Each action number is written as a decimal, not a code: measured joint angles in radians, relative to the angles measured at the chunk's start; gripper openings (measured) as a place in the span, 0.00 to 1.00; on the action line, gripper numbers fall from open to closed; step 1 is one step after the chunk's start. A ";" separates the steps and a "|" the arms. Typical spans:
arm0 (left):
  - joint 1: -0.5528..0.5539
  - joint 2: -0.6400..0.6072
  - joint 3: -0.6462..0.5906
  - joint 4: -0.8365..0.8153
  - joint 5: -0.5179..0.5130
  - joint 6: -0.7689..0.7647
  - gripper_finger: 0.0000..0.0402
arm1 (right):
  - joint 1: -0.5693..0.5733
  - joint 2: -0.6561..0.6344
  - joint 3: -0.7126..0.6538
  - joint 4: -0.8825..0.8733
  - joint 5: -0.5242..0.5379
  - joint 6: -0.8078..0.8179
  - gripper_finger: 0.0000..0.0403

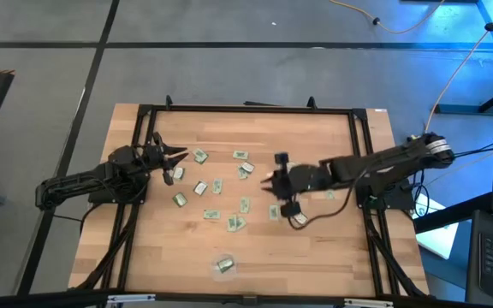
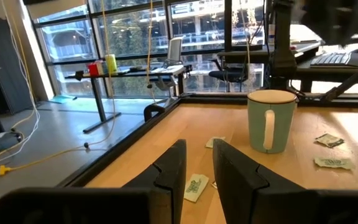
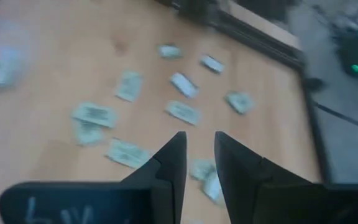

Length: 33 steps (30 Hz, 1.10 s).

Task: Pick and place Stevia / Truvia into bins
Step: Put the light green stevia packet into the transparent bin

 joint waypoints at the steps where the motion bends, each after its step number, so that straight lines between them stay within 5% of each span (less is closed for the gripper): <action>1: 0.000 0.000 0.000 0.000 0.000 0.000 0.19 | -0.025 -0.008 -0.004 0.004 0.013 0.002 0.22; 15: 0.000 0.000 0.000 0.000 -0.001 -0.007 0.19 | -0.207 -0.034 0.017 0.202 0.034 0.149 0.22; 33: 0.000 0.001 0.000 0.000 0.019 -0.031 0.19 | -0.119 0.017 0.017 0.210 -0.134 0.278 0.22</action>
